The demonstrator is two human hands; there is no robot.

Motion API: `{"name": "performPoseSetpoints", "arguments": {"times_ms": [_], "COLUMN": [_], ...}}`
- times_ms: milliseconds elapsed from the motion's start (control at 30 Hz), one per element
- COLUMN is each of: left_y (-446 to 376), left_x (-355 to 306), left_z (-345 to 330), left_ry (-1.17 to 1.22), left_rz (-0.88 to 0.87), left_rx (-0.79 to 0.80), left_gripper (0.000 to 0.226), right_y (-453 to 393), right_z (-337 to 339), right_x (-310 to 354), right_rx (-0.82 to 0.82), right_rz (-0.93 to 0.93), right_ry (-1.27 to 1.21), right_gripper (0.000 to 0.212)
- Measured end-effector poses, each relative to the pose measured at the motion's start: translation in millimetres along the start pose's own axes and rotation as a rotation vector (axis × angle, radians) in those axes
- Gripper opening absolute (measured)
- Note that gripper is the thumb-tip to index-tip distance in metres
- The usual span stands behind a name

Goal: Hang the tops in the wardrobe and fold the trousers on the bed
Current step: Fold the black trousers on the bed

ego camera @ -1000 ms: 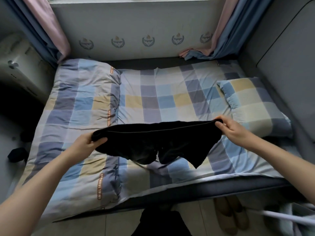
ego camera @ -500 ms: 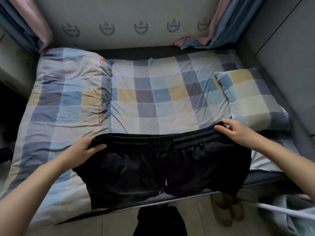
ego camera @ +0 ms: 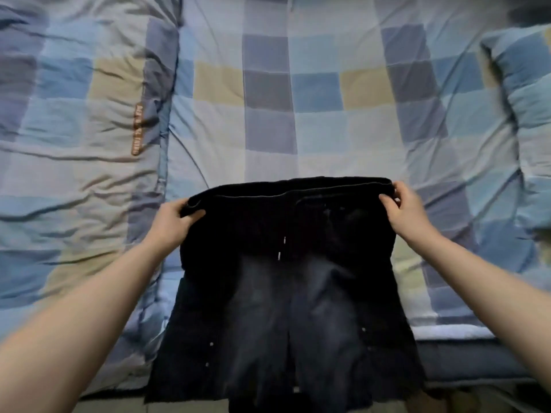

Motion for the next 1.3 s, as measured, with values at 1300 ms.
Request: {"name": "performPoseSetpoints", "arguments": {"times_ms": [1300], "left_y": [17], "left_x": [28], "left_z": [-248], "left_ry": [-0.955], "left_rz": [-0.122], "left_rx": [0.358], "left_gripper": [0.075], "right_y": [7], "right_z": [-29], "right_x": [-178], "right_rx": [0.036], "right_rz": [-0.412], "right_ry": [0.077], "right_gripper": [0.029]}}
Point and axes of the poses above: each hand's wrist, its own y-axis away from the middle knuckle, its own z-axis out of the back of the hand, x = y × z, the point moved 2 cm from there along -y, towards the middle knuckle, and after that the axes turned 2 degrees about x, right-handed, at the moved point
